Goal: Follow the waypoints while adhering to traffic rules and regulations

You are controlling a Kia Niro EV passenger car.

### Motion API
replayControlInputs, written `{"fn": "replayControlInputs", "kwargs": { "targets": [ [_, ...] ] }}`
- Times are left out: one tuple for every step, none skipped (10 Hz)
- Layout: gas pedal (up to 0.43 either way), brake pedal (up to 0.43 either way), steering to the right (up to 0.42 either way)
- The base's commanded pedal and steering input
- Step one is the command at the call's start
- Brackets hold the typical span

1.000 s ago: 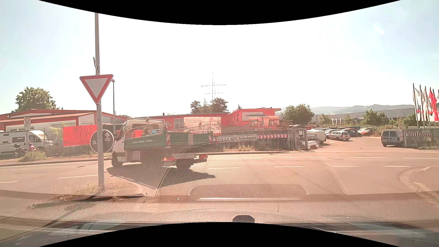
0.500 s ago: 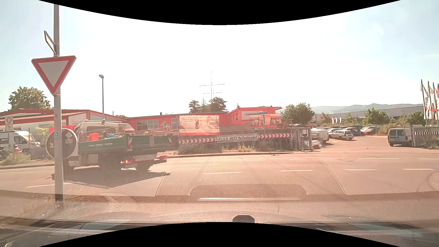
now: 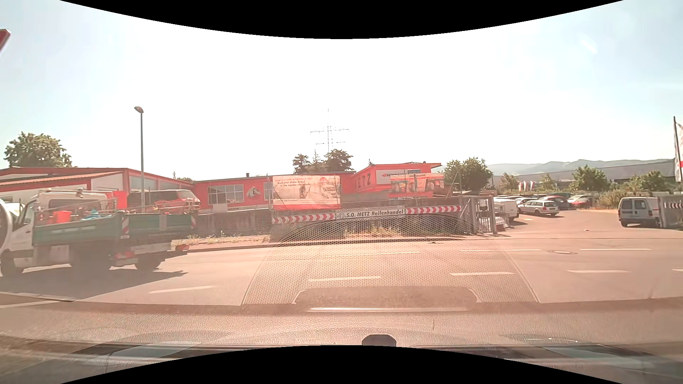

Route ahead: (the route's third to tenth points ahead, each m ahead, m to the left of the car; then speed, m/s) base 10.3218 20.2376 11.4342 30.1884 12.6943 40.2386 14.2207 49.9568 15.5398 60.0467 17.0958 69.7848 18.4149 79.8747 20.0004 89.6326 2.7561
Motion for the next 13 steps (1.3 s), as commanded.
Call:
{"fn": "replayControlInputs", "kwargs": {
  "targets": [
    [0.000, 0.152, -0.048],
    [0.000, 0.171, -0.063],
    [0.000, 0.189, -0.082],
    [0.000, 0.207, -0.097],
    [0.000, 0.220, -0.120],
    [0.000, 0.226, -0.143],
    [0.000, 0.226, -0.165],
    [0.000, 0.226, -0.193],
    [0.000, 0.226, -0.221],
    [0.000, 0.213, -0.243],
    [0.000, 0.195, -0.275],
    [0.000, 0.171, -0.306],
    [0.000, 0.171, -0.331]
  ]
}}
